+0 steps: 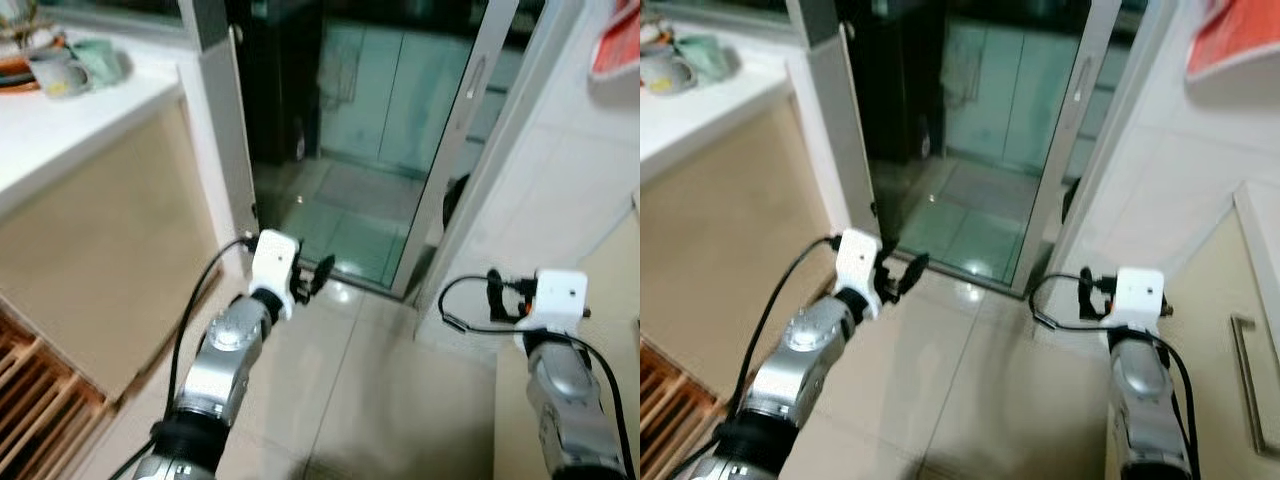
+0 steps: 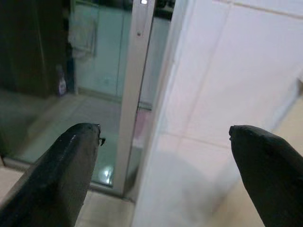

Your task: Restocking fridge

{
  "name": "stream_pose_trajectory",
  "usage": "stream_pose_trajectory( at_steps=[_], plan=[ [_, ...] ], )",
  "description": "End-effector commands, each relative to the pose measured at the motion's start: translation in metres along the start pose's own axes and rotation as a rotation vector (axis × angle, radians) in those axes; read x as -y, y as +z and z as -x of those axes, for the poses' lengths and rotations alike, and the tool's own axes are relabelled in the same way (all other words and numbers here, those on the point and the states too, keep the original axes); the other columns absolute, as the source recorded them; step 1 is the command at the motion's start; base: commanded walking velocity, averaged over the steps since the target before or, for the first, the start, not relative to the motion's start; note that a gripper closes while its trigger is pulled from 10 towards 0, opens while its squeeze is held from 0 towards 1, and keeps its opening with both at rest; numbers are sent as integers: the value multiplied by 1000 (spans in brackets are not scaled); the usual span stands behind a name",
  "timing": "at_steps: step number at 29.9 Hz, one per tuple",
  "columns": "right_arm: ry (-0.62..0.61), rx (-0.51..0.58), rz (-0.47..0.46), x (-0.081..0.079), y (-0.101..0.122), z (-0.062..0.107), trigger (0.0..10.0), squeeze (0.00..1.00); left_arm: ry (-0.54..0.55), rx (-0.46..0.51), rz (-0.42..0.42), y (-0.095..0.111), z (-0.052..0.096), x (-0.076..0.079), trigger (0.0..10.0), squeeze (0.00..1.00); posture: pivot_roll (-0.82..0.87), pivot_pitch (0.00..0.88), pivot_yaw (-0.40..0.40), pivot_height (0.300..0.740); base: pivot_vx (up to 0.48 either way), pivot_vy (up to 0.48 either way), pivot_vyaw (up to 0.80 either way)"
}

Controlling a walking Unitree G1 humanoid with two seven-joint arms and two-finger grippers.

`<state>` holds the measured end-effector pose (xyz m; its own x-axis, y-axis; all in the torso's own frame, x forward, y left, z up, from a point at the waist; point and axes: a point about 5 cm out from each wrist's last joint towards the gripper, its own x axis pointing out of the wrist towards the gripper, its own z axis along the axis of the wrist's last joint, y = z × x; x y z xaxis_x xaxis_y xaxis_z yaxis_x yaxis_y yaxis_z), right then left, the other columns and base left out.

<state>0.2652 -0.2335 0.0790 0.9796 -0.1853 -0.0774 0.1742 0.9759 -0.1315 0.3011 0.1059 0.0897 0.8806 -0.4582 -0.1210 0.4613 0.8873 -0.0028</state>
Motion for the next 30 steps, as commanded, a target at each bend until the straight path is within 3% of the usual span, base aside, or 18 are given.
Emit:
stream_pose_trajectory(
  at_steps=[1,6,7,9,10,12,14,17,30],
  plan=[
    [-7,-7,0,1,-2,1,10000,0,3,-8,-7,1,-1,-3,10000,0,-125,0,-10,740,442,0,-663],
    [-1,13,-26,-2,-1,2,10000,0,63,-19,-40,1,2,-17,10000,0,-118,0,5,740,155,49,-133],
    [-5,21,-52,-3,-1,3,10000,0,137,-33,0,-4,4,-26,10000,0,-116,0,16,740,0,0,0],
    [-10,22,-69,-4,-2,4,10000,0,180,-43,30,-7,6,-31,10000,0,-116,0,19,740,0,0,0],
    [-22,15,-95,-3,-2,5,10000,0,225,-32,106,-8,10,-36,10000,0,-116,0,21,740,0,0,0],
    [-30,10,-107,-3,-4,6,10000,0,252,-21,155,-9,13,-39,10000,0,-113,0,34,740,0,0,0],
    [-82,-4,-170,2,-8,9,10000,0,250,4,132,-10,24,-37,10000,0,-107,0,38,740,0,0,0],
    [-96,-16,-169,3,-11,10,10000,0,209,9,57,-9,23,-29,10000,0,-101,0,39,740,0,0,0],
    [-75,-14,-141,0,-11,9,10000,0,205,6,66,-9,19,-27,10000,0,-103,0,41,740,0,0,0]
  ],
)
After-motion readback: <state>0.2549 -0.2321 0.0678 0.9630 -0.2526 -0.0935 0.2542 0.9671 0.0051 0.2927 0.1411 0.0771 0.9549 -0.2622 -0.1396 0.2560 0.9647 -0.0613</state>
